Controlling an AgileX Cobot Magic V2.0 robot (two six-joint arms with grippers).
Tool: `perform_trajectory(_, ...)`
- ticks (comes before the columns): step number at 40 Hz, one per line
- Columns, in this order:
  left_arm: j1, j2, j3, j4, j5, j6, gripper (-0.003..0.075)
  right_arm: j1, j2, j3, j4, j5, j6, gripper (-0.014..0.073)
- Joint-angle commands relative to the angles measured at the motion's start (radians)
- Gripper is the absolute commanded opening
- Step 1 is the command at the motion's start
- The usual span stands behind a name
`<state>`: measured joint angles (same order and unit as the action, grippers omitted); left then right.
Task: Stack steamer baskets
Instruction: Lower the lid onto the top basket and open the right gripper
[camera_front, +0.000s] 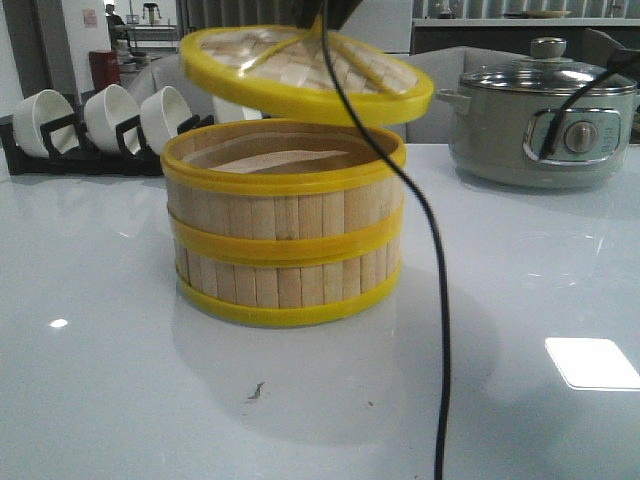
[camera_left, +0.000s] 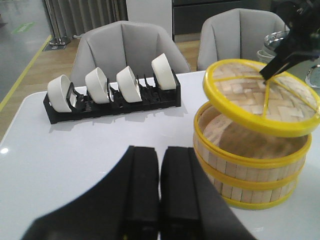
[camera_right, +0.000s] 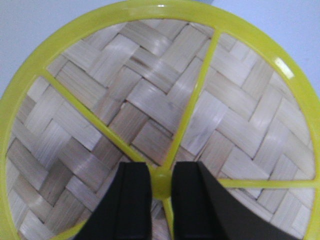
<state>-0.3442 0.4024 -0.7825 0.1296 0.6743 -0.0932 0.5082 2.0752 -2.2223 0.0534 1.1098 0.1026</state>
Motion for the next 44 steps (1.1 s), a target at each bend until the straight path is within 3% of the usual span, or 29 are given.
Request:
perform_trajectory(1, 0.001, 0.014, -0.027, 0.002, -0.078, -0.008, 0.0102, 0.007, -0.037, -0.037, -0.005, -0.057, -0.018, 0.0057)
perform_trajectory(44, 0.001, 0.014, -0.027, 0.002, -0.078, -0.008, 0.0102, 0.041, 0.015, -0.037, 0.003, -0.071, -0.037, 0.0057)
